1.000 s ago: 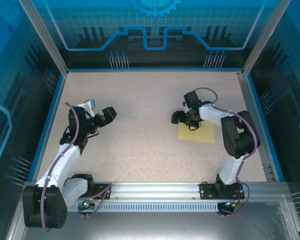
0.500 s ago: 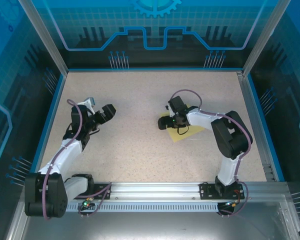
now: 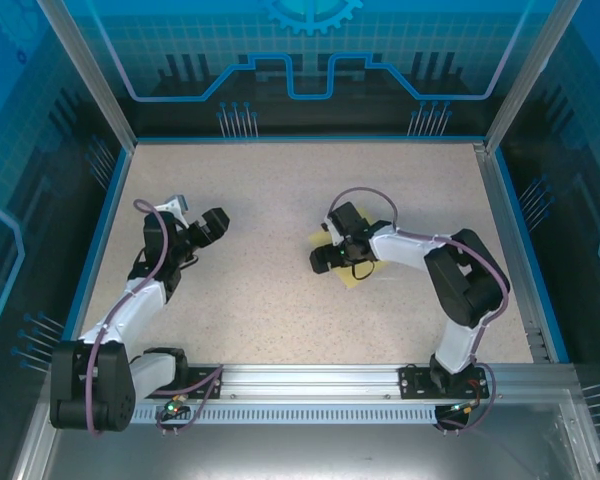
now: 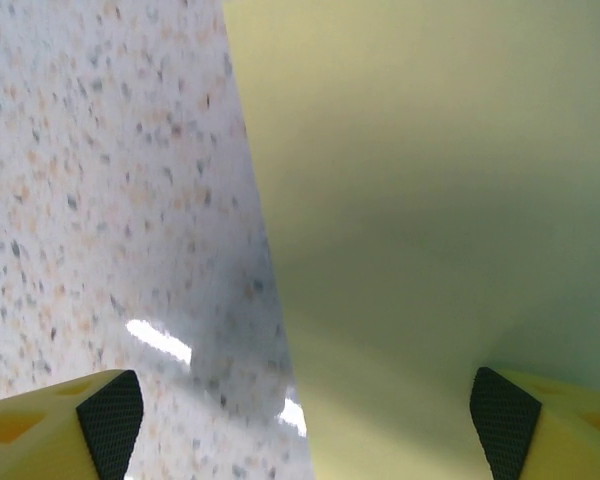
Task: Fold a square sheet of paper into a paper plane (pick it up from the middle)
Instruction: Move the square sheet of paper to the center of the table.
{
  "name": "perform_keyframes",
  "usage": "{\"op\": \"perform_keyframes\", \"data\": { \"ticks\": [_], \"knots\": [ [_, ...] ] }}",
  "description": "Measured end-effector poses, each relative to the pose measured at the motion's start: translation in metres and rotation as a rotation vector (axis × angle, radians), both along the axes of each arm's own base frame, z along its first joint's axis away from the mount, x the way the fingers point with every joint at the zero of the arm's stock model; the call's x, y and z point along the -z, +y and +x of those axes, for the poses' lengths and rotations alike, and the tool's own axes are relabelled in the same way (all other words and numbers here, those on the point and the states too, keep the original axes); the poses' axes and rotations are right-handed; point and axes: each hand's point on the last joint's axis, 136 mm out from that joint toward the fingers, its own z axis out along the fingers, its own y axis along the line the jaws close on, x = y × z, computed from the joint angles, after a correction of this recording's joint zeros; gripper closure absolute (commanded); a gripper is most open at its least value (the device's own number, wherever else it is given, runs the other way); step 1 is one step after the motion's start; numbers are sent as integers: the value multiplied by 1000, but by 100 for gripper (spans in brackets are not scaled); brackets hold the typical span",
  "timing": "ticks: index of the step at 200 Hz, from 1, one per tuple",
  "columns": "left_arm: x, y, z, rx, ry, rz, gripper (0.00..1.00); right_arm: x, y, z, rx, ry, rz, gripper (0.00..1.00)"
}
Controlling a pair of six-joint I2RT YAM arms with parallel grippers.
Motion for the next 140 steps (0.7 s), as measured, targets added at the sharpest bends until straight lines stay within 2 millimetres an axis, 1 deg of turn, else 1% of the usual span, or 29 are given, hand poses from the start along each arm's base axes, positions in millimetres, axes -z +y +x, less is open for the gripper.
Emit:
{"op": "perform_keyframes", "data": {
  "ticks": [12,32,51,68,87,101,140],
  "knots": [
    [3,0,-3,0,4,-1,2,-1,-6,-2,22,0,-24,7],
    [3,0,-11,-1,2,-2,2,-2,-19,3,84,-9,-60,7],
    [-4,-1,-16,0,-16,0,2,1,-31,8,134,-3,-84,7],
    [-11,-1,-20,0,-33,2,1,6,-36,12,159,6,-100,7],
    [-17,-1,-25,1,-43,3,2,8,-35,16,166,15,-108,7],
    [-17,-1,-28,2,-39,5,2,10,-33,19,167,17,-109,7],
    [2,-1,-39,13,48,20,2,13,-28,22,158,12,-121,8]
  ]
}}
